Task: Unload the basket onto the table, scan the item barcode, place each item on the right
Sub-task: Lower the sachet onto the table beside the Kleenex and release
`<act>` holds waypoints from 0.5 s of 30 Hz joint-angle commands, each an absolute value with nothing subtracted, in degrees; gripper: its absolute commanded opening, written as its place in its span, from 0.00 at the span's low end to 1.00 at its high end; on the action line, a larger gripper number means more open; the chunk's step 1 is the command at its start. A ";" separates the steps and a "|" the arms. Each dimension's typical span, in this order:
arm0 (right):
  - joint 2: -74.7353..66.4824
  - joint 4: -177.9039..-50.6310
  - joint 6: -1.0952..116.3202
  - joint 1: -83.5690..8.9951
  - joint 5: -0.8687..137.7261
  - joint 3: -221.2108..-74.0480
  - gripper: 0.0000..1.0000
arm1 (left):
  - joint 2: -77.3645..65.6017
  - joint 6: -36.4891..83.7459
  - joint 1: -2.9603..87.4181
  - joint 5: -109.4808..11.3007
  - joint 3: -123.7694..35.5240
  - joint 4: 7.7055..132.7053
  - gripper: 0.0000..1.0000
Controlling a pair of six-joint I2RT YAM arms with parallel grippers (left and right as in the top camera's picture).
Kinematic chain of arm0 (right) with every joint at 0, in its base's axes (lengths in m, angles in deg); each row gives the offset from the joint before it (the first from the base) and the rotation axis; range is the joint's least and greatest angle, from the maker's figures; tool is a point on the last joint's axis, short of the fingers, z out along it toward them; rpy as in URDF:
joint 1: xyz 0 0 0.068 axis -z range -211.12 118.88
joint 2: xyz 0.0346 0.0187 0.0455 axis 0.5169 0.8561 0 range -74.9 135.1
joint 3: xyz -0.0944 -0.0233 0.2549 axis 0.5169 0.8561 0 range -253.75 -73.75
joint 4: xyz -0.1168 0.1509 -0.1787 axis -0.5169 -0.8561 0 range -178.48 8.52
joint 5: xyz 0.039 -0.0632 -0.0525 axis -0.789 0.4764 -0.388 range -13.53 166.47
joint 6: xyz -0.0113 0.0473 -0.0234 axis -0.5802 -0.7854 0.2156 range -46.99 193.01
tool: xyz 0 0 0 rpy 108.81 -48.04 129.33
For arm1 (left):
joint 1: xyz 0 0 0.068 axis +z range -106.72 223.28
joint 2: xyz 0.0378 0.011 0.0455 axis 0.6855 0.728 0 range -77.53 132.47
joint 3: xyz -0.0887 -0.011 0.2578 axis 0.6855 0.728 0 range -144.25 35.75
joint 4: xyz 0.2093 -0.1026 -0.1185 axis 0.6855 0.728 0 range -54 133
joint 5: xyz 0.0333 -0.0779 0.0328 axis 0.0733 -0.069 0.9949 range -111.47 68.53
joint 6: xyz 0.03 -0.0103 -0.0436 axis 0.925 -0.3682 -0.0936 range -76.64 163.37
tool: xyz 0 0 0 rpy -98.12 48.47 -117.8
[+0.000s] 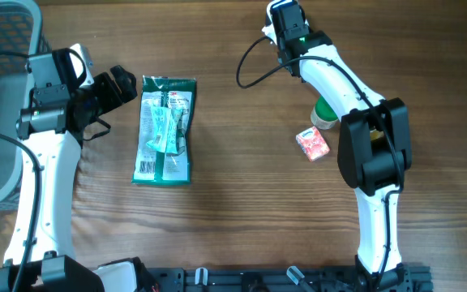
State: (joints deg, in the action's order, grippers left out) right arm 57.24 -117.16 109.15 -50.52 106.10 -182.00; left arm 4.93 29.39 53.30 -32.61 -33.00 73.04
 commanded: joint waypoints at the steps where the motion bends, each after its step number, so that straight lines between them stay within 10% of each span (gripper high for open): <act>1: 58.20 -117.10 116.19 -50.74 106.54 -182.00 0.04 | 4.99 30.57 53.04 -32.28 -33.37 72.86 1.00; 9: 53.54 -115.72 114.59 -51.99 112.90 -182.09 0.04 | 4.99 30.57 53.04 -32.28 -33.37 72.88 1.00; 15: 38.46 -124.18 92.78 -54.52 109.12 -182.09 0.04 | 4.99 30.57 53.04 -32.28 -33.37 72.88 1.00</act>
State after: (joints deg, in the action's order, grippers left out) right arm 49.96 -120.05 106.73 -52.86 110.84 -181.74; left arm 4.93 29.39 53.30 -32.61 -33.00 73.04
